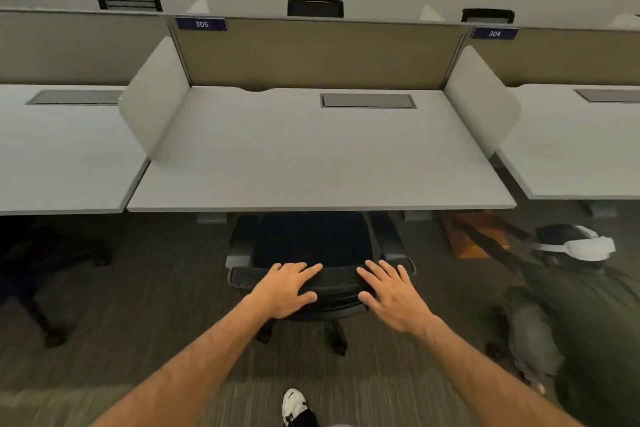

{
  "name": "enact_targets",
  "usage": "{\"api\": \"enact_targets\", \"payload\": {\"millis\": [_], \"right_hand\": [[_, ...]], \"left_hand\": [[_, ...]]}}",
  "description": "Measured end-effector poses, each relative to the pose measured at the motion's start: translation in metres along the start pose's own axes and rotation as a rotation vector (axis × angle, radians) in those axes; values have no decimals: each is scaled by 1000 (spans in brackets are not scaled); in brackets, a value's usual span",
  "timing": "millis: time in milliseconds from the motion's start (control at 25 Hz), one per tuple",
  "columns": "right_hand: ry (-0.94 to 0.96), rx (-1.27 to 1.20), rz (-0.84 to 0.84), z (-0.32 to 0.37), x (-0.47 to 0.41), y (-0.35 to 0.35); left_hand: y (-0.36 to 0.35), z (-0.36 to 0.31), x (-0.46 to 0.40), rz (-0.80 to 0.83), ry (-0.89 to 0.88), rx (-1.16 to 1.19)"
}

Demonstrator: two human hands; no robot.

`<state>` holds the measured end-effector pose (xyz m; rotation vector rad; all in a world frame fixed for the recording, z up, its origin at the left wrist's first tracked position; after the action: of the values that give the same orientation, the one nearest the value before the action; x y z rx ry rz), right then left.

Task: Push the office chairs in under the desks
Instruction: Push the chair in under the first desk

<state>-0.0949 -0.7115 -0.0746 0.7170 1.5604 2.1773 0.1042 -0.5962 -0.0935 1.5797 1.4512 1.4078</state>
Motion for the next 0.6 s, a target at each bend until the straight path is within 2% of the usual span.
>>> {"api": "enact_targets", "payload": {"millis": [240,600], "right_hand": [[3,123,15,-11,-51,-14],[-14,136,-63,-31,-102,-2]], "left_hand": [[-3,18,-22,70,-89,-35],[13,29,-62,26,-133,-17]]}}
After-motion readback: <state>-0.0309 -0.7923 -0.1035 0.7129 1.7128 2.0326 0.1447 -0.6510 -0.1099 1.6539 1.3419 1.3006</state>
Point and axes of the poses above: each hand's wrist, its own x-axis away from the middle knuckle, its own y-axis out of the back of the hand, z = x × y, the point moved 8 cm from there along -x, towards the middle knuckle, and after that the axes turned 5 degrees about -z, right-handed, at the moved point
